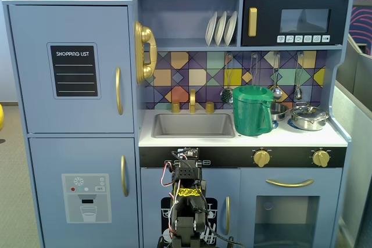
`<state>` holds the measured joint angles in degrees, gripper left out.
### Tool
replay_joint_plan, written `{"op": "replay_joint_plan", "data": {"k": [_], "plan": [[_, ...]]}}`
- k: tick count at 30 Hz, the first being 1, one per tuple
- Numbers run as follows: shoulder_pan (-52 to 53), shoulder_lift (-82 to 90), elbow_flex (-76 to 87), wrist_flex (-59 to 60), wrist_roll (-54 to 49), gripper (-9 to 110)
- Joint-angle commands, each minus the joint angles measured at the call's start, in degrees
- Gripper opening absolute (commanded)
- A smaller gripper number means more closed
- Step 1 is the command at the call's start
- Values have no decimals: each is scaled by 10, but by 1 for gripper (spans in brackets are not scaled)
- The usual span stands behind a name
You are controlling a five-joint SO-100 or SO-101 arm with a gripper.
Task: Open the left cabinet door
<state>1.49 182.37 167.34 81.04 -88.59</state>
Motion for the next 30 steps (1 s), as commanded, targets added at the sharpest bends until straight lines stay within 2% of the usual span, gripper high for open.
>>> {"op": "replay_joint_plan", "data": {"k": [1, 11, 15, 22, 30], "plan": [[10, -2, 44, 59, -44, 0], [10, -2, 44, 57, -45, 0], [10, -3, 36, -2, -46, 4], [-81, -4, -88, -126, -20, 6], [-126, -28, -254, -142, -39, 7]]}}
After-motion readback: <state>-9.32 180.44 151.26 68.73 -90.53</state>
